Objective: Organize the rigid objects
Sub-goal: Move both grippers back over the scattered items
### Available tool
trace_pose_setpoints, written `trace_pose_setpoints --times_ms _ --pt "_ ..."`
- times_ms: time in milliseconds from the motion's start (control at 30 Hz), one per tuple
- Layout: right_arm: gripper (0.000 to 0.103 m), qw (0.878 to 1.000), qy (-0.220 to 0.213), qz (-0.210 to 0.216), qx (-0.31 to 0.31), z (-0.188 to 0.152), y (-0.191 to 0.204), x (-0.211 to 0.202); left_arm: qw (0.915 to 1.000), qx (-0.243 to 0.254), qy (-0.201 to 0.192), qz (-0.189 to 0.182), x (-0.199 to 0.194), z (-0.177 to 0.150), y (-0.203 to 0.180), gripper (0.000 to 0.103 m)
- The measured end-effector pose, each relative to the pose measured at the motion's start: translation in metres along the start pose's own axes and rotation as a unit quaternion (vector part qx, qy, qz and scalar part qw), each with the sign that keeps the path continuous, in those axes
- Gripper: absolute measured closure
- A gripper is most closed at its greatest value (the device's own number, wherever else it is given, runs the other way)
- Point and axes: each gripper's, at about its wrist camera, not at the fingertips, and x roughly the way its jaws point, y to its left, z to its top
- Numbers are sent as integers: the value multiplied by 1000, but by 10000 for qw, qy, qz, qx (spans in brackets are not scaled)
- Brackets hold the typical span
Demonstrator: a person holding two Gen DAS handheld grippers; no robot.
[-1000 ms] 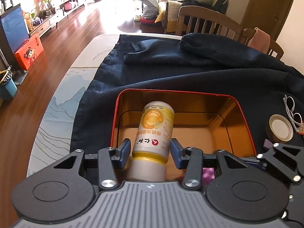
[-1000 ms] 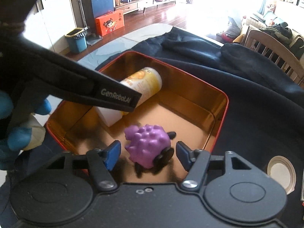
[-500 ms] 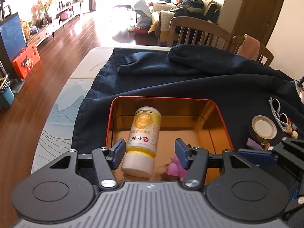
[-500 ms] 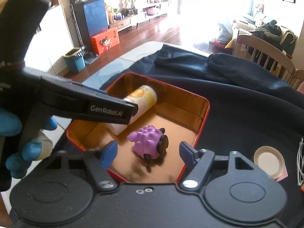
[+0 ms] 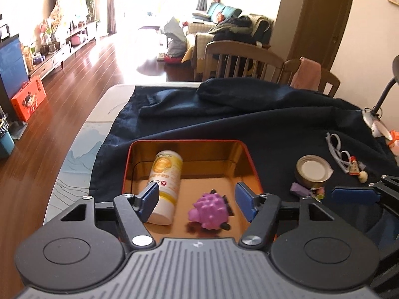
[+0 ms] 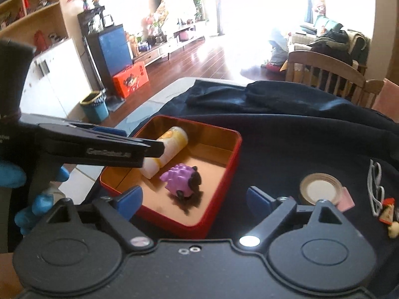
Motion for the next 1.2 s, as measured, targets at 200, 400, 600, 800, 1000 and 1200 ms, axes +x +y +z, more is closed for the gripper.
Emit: trace_pose_setpoints --times_ms 200,400,600,800,1000,1200 --pt "4 9991 -317 -90 261 -5 -22 -30 9998 29 -149 -121 -18 -1 -18 34" --pt "1 9974 -565 -208 403 -13 -45 -55 9992 85 -297 -246 -34 -2 -42 29" --pt "1 9959 -661 -349 512 -24 -69 -73 9984 65 -459 -315 -43 -4 -62 21" --pt "1 9946 -687 -491 601 -37 -94 -85 9968 206 -661 -406 -47 -8 -87 18" --pt "1 9933 -729 -647 618 -47 -122 -95 9956 292 -708 -548 -41 -10 -114 17" --pt "1 9915 -667 -835 739 -56 -160 -97 9953 332 -665 -619 -24 -9 -140 17"
